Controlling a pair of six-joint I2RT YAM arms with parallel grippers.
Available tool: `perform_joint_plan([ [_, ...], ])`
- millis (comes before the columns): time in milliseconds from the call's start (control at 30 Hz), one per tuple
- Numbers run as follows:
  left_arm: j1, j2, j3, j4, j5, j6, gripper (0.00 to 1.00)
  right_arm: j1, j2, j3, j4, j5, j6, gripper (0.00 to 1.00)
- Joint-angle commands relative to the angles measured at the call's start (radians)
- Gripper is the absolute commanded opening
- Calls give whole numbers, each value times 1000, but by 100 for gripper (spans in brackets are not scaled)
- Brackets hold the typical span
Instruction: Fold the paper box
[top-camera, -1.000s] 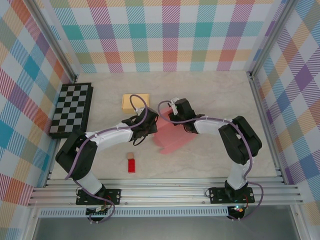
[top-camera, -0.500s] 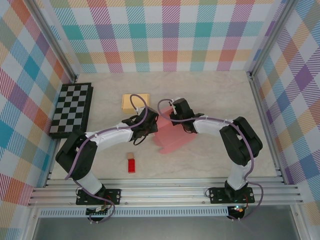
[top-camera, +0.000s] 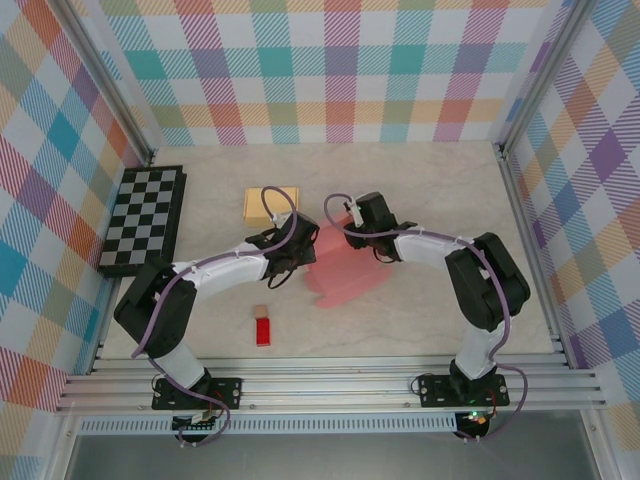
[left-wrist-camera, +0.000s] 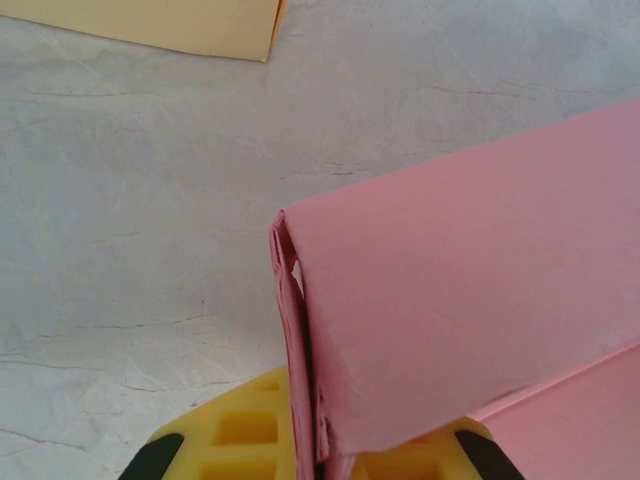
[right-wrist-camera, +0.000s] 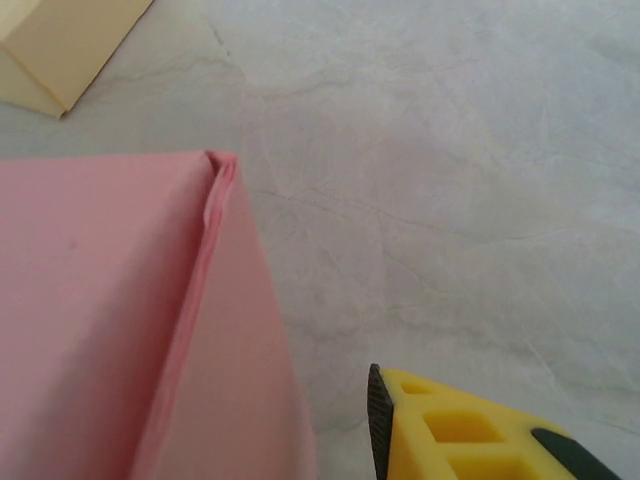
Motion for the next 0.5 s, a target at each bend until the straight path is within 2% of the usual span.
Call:
perform_joint_plan([
  [0, -4, 11, 35, -46, -22, -20, 0, 2, -33, -30, -33, -87, -34, 34],
  [167, -4, 25, 53, -61, -20, -23, 0, 2, -33, -40, -46, -98, -37, 34],
  [300, -3, 25, 47, -61, -22, -28, 0, 2, -18, -18, -83, -44, -38, 25],
  [400, -4, 29, 50, -79, -31, -33, 0, 5, -1, 4, -128, 31, -33, 19],
  [467, -4, 35, 53, -90, -37, -40, 0, 16, 3, 12, -165, 157, -17, 8],
])
